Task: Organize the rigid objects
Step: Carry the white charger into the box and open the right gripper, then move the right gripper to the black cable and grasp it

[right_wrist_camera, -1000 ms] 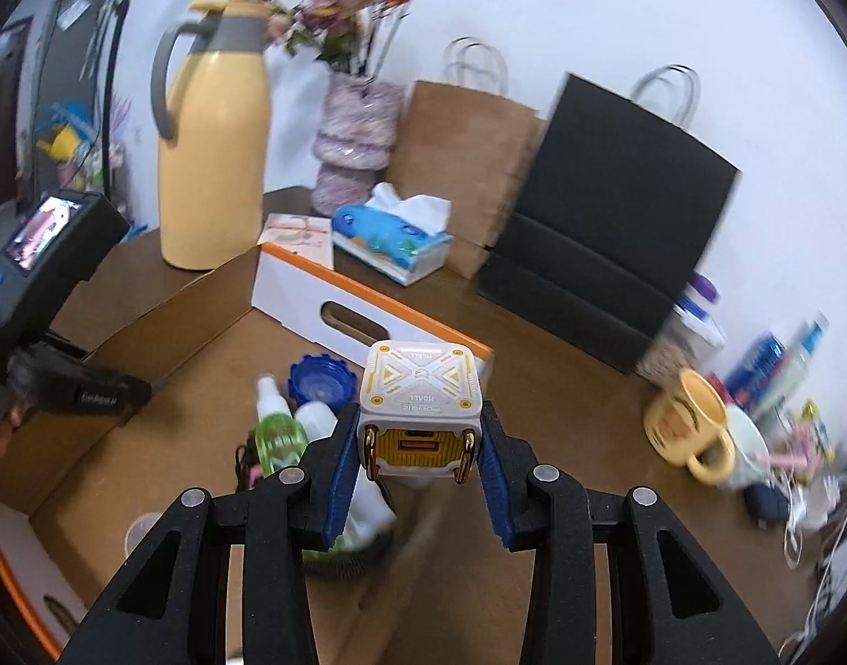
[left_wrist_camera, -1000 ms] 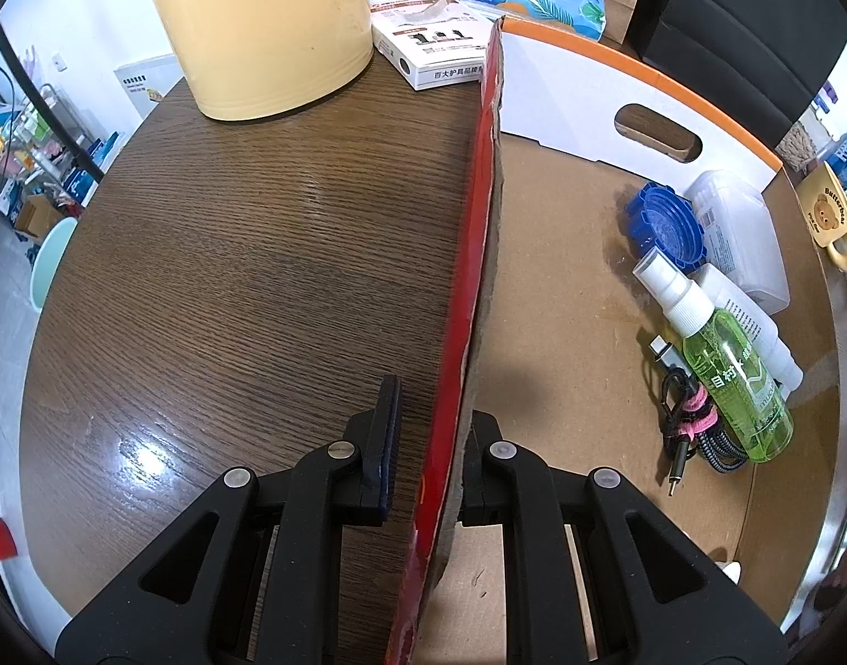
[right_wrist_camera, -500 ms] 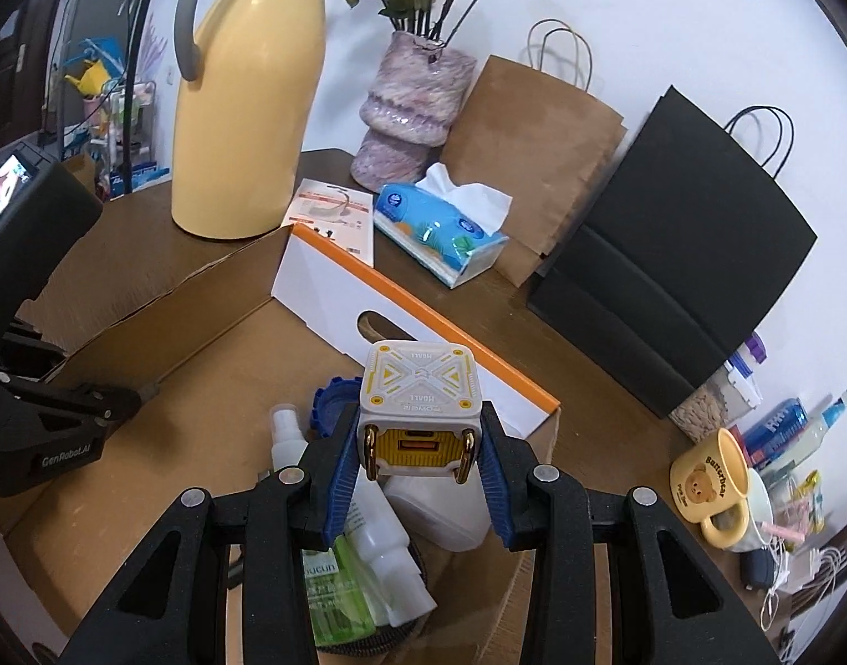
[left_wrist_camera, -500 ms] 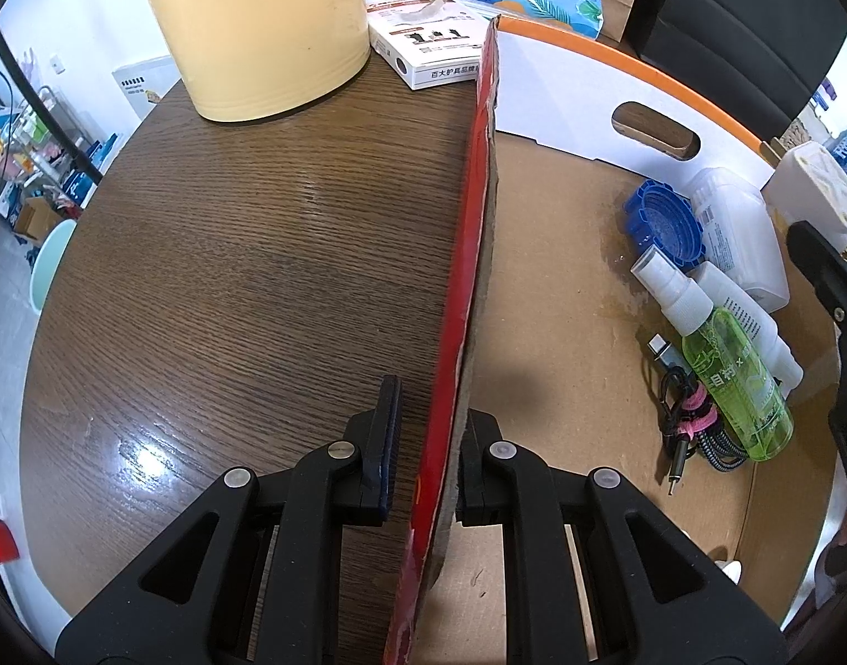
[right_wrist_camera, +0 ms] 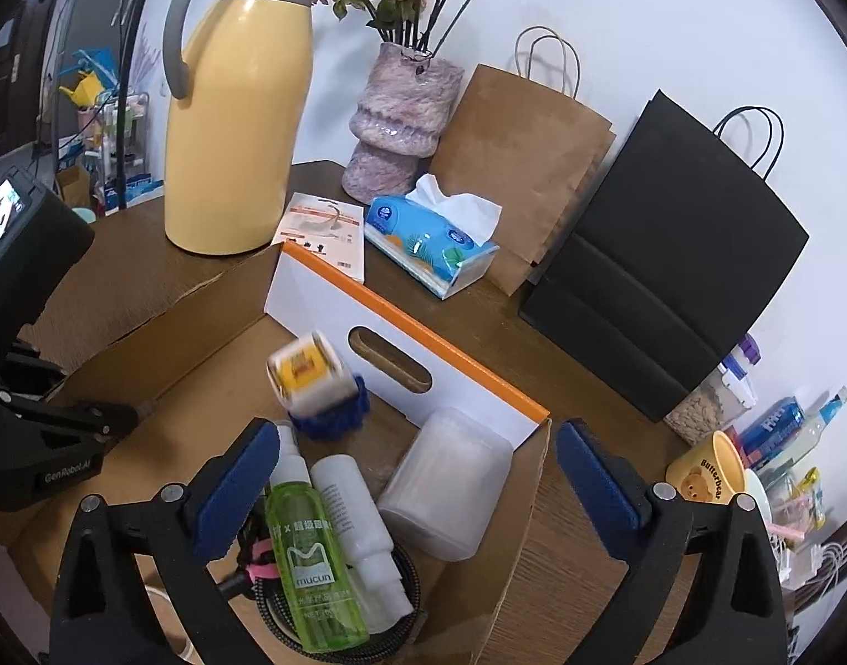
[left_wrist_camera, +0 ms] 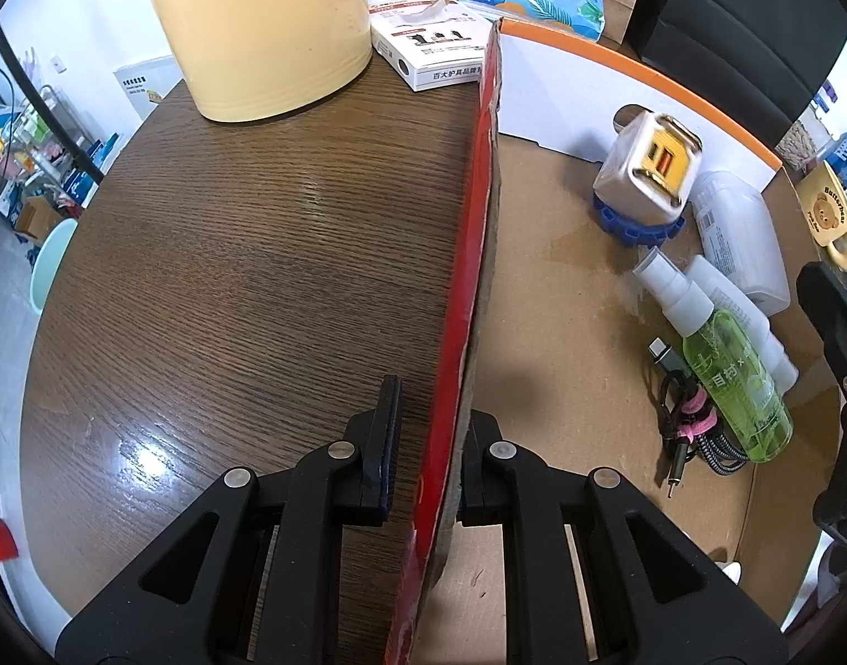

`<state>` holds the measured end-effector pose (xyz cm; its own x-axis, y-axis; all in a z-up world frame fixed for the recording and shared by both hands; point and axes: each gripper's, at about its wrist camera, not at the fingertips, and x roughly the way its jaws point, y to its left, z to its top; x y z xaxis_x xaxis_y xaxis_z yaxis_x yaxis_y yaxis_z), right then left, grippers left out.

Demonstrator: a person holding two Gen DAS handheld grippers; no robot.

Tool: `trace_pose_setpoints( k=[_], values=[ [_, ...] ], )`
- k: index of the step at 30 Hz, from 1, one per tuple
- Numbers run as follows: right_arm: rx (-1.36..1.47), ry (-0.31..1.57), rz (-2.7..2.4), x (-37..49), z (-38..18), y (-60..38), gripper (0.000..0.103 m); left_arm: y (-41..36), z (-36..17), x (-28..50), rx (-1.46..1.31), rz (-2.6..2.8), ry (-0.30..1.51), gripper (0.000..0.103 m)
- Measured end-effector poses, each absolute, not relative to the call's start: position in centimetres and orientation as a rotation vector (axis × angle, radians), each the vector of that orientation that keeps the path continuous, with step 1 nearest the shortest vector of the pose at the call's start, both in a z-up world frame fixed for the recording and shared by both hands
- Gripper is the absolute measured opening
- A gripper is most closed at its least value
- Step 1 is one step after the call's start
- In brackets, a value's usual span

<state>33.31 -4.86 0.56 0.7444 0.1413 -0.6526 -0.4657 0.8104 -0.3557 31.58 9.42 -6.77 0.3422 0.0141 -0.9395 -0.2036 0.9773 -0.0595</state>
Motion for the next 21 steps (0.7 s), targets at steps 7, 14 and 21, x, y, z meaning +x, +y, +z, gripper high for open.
trace_pose_setpoints(
  k=[7, 14, 21],
  values=[
    [-0.524, 0.643, 0.347, 33.3, 0.7, -5.2, 0.103, 9.4, -6.7, 31.6, -0.178, 0.143, 1.216, 0.011],
    [-0.493, 0.616, 0.345, 32.5, 1.2, -6.1, 0.103, 9.4, -6.7, 31.6, -0.181, 0.142, 1.217, 0.011],
    [-0.445, 0.603, 0.292, 30.9, 1.5, -10.2, 0.103, 9.4, -6.7, 31.7, -0.181, 0.14, 1.217, 0.011]
  ],
)
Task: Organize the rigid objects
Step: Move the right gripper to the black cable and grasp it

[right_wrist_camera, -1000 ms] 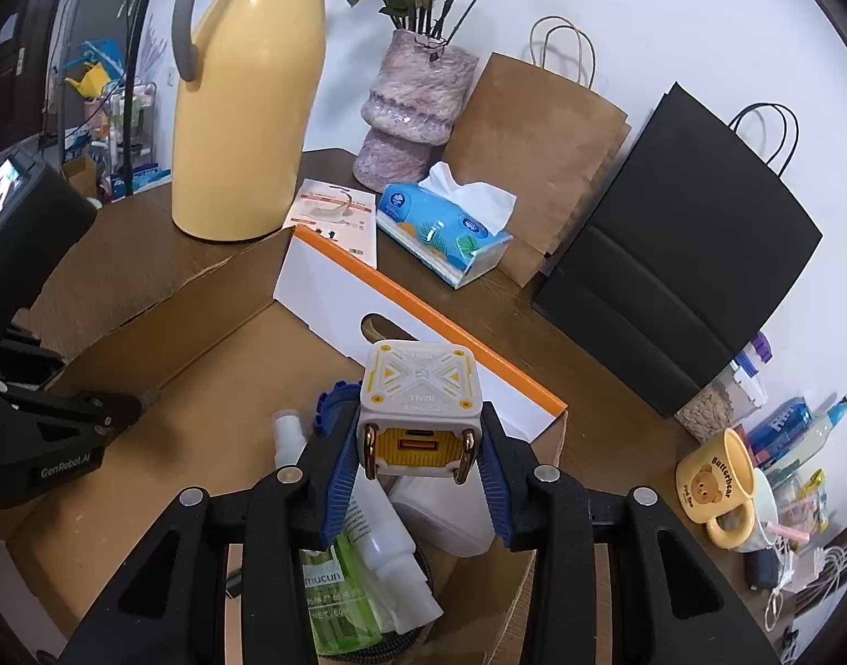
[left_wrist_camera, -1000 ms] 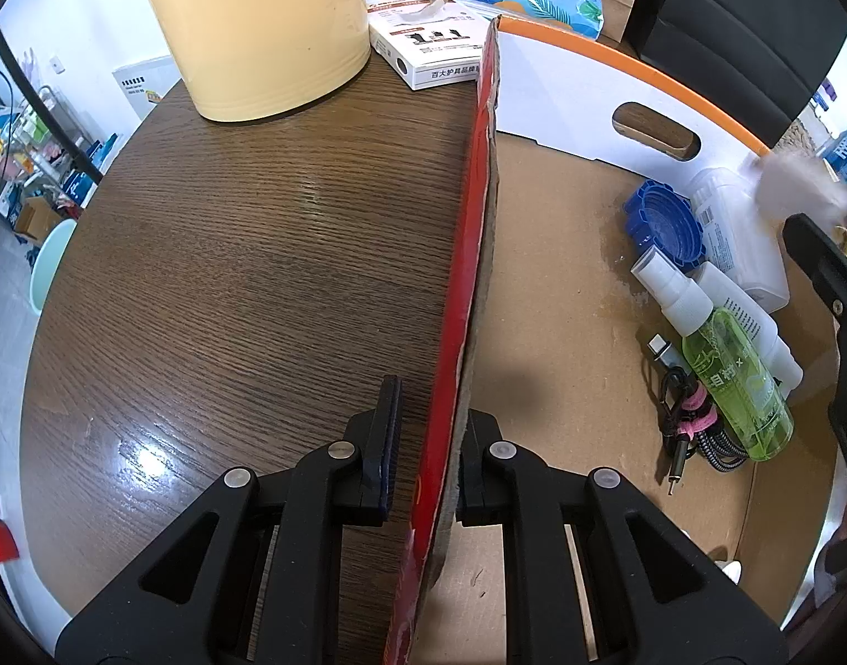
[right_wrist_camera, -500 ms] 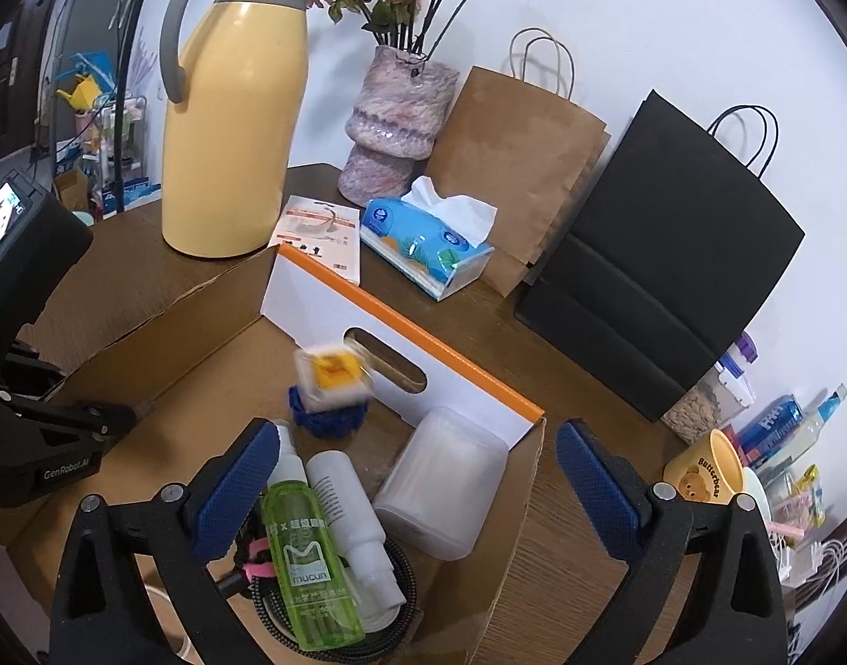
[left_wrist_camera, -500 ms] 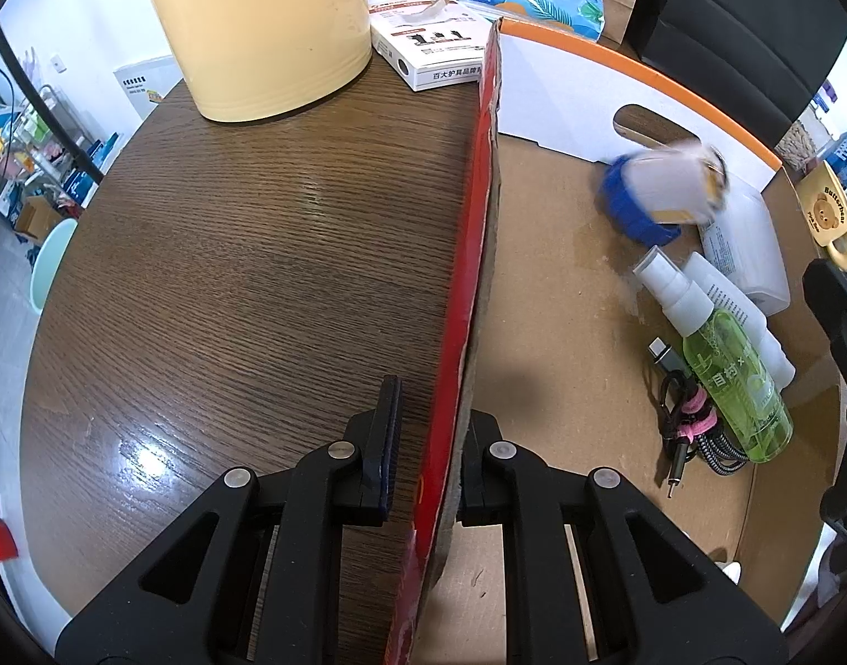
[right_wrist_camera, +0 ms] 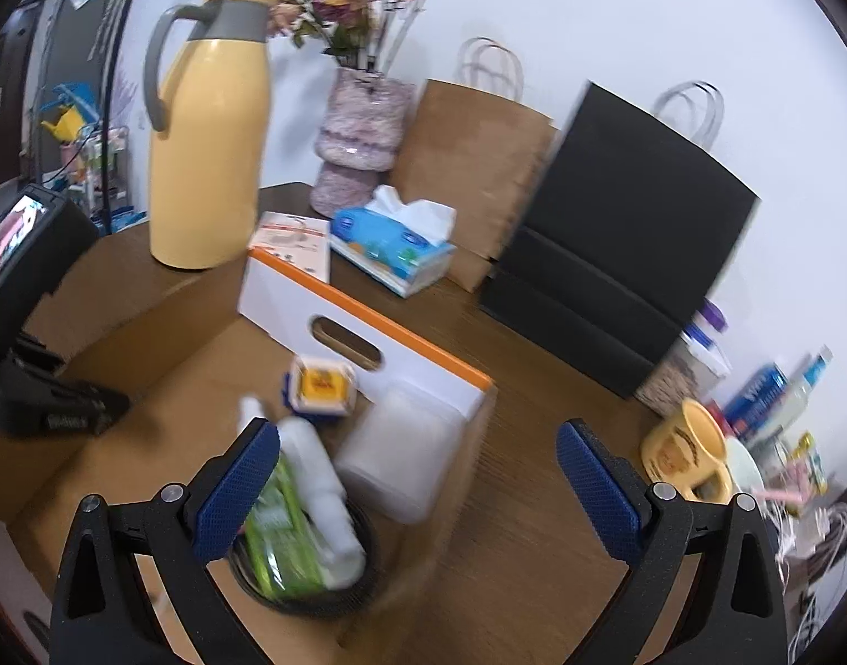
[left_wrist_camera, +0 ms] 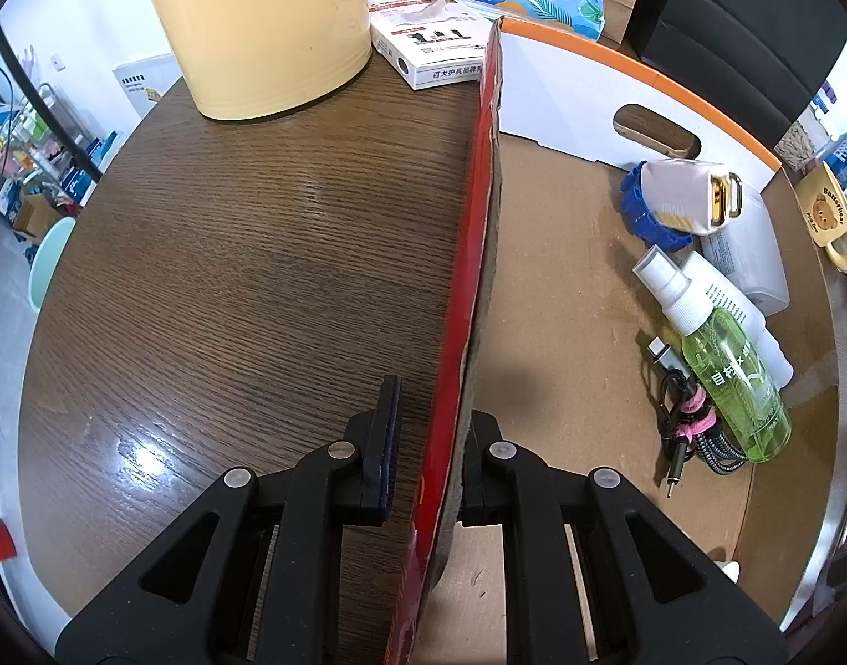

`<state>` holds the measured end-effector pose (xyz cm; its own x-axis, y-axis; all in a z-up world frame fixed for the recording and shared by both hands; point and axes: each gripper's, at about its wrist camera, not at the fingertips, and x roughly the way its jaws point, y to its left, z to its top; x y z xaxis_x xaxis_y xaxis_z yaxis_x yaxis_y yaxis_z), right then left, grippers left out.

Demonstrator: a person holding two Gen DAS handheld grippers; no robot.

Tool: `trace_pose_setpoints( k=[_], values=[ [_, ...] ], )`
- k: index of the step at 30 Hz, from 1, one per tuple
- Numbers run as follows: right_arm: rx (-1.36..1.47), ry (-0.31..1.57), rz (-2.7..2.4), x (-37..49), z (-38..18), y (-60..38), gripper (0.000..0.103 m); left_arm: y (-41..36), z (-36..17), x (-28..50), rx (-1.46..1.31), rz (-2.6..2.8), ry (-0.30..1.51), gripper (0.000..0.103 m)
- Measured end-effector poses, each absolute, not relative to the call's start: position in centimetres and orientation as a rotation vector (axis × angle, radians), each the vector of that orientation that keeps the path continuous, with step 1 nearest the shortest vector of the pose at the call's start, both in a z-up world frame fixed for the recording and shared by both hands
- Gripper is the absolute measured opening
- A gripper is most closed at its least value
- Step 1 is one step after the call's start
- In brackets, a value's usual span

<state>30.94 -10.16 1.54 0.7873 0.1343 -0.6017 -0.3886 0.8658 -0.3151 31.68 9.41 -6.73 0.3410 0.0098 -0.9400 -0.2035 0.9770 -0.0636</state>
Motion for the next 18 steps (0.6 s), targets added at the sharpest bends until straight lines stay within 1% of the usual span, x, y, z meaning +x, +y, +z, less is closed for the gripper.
trace_pose_setpoints(
  k=[10, 18],
  values=[
    [-0.291, 0.678, 0.144, 27.8, -0.1, -19.9, 0.102, 9.5, -6.7, 31.7, -0.181, 0.142, 1.215, 0.011],
    [-0.187, 0.831, 0.09, 24.8, -5.0, -25.1, 0.103, 9.7, -6.7, 31.6, -0.181, 0.143, 1.215, 0.011]
  ],
)
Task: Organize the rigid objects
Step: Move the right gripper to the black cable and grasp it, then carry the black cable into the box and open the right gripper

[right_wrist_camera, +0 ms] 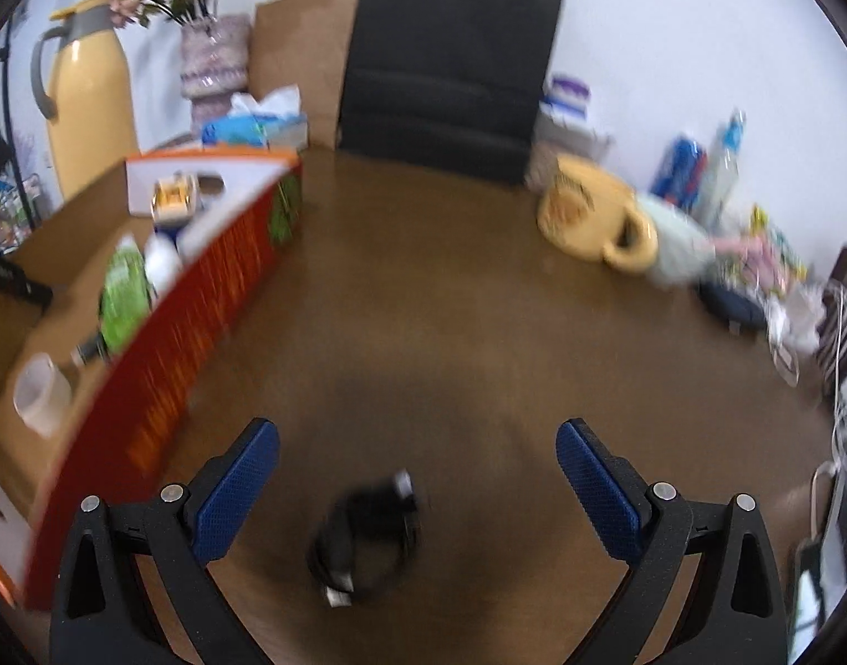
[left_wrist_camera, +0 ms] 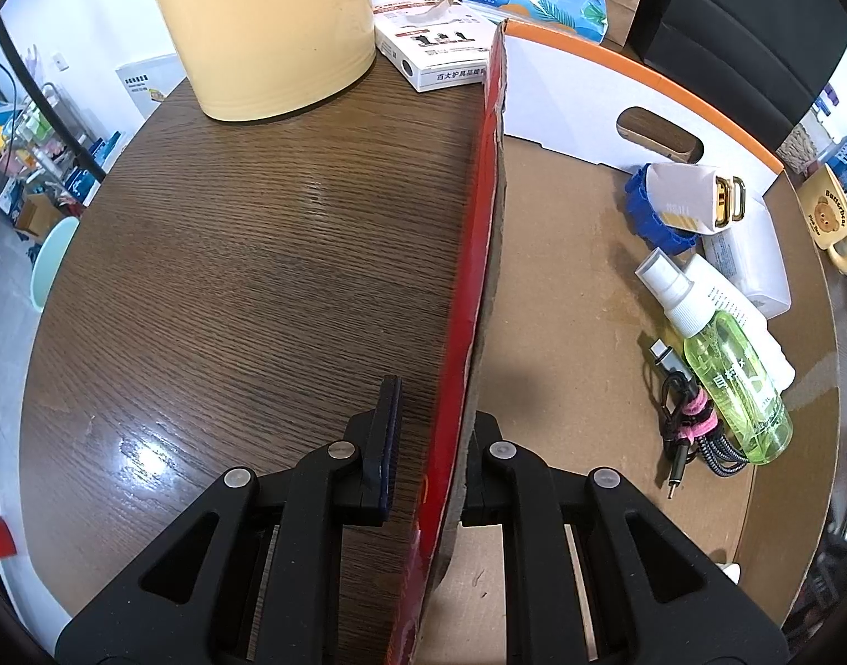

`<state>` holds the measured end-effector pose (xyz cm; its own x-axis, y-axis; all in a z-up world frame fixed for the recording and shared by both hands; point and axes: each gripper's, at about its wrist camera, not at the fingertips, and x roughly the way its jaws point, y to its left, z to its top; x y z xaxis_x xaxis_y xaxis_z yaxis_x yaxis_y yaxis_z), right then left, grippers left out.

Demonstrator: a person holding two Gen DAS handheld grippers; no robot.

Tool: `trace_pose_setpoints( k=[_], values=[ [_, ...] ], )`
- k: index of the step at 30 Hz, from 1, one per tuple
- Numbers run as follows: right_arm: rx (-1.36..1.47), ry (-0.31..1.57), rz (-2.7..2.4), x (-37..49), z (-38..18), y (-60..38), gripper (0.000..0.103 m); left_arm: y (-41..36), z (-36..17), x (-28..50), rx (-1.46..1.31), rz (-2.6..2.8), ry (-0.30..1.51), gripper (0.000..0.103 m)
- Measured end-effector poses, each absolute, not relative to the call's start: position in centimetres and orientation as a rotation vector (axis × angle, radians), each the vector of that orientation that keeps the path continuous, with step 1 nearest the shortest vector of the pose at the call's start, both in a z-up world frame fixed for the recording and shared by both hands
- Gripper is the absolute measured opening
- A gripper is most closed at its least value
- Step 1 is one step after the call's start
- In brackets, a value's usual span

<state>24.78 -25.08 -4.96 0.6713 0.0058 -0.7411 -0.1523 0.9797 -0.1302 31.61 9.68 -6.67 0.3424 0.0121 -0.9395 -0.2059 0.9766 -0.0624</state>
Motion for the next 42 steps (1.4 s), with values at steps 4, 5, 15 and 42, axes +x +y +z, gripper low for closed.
trace_pose_setpoints(
  k=[4, 5, 15, 42],
  values=[
    [-0.141, 0.887, 0.097, 24.0, -6.9, -25.9, 0.102, 9.7, -6.7, 31.6, -0.181, 0.142, 1.215, 0.011],
    [-0.137, 0.904, 0.099, 23.9, -7.2, -26.0, 0.103, 9.7, -6.7, 31.6, -0.182, 0.142, 1.215, 0.011],
    [-0.13, 0.924, 0.133, 23.6, -7.4, -25.4, 0.071, 9.8, -6.6, 31.6, -0.182, 0.143, 1.215, 0.011],
    [-0.227, 0.686, 0.182, 26.2, -1.6, -19.0, 0.04, 9.9, -6.5, 31.5, -0.182, 0.139, 1.218, 0.011]
  ],
)
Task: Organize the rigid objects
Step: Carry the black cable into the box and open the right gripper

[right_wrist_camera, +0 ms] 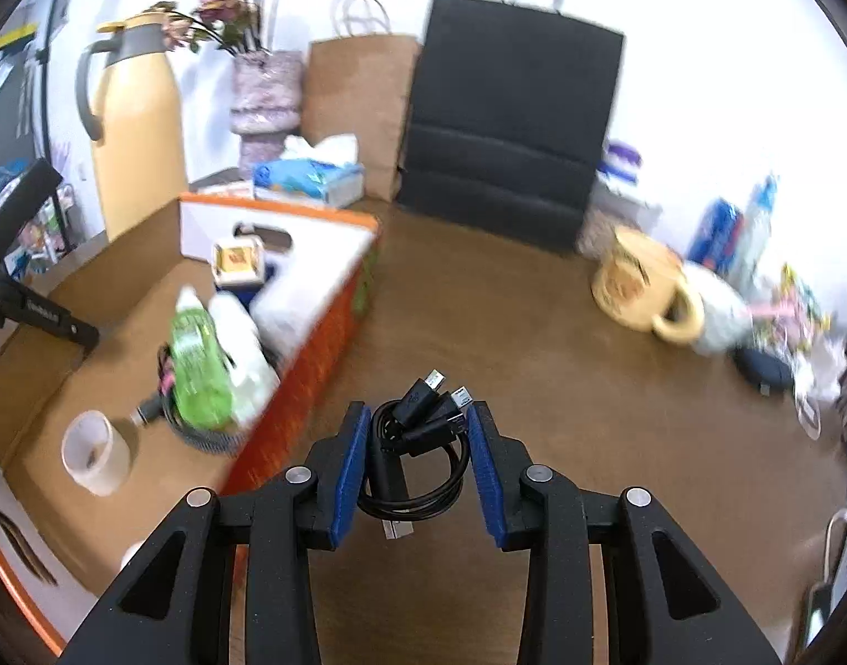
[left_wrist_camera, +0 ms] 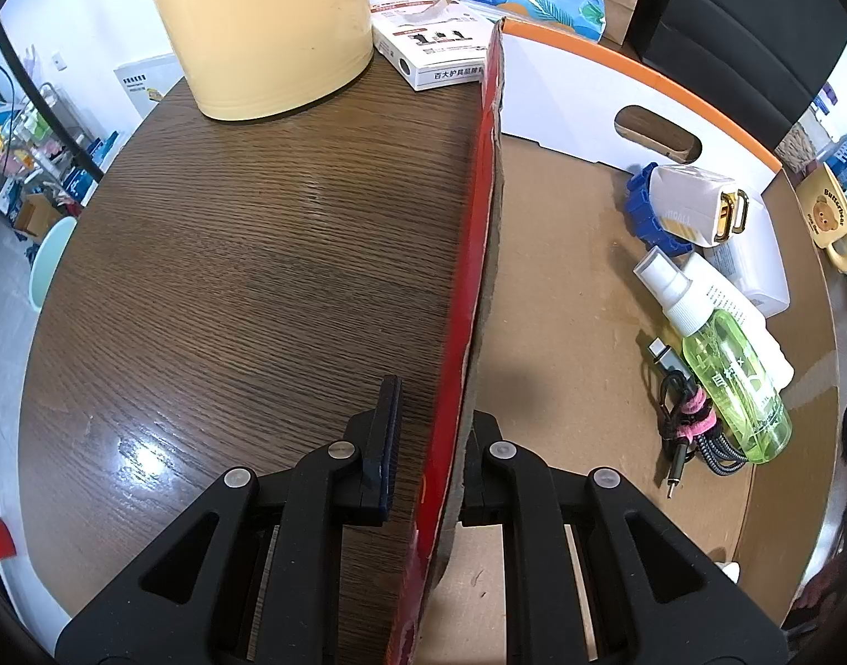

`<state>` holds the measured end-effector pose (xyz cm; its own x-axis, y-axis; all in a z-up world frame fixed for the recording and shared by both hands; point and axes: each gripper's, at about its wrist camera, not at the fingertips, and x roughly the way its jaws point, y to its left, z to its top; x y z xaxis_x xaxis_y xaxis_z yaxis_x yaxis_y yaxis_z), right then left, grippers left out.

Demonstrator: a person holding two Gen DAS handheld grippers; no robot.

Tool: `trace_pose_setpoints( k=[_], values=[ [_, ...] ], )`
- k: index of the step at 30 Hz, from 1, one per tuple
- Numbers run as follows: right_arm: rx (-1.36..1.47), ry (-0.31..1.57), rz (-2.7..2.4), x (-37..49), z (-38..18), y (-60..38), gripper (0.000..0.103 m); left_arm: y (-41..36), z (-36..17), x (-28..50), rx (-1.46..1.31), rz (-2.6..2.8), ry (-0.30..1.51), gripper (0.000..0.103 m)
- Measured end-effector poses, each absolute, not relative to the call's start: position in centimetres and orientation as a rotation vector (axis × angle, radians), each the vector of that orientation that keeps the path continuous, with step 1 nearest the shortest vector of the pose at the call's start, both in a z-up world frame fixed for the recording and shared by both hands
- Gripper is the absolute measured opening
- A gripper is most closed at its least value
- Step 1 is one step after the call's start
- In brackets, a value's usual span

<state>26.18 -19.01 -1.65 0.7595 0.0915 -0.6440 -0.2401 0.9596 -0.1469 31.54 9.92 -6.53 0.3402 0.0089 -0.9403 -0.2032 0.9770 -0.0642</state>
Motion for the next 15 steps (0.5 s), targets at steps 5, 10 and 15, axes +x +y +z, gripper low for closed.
trace_pose_setpoints(
  k=[5, 10, 15],
  values=[
    [-0.263, 0.624, 0.222, 27.7, 0.1, -15.8, 0.04, 9.9, -6.6, 31.6, -0.182, 0.135, 1.219, 0.011],
    [-0.303, 0.588, 0.262, 29.3, 1.0, -12.6, 0.04, 9.9, -6.6, 31.7, -0.182, 0.133, 1.22, 0.011],
    [-0.336, 0.591, 0.302, 30.8, 0.7, -9.8, 0.04, 9.7, -6.7, 31.8, -0.18, 0.13, 1.219, 0.011]
  ],
)
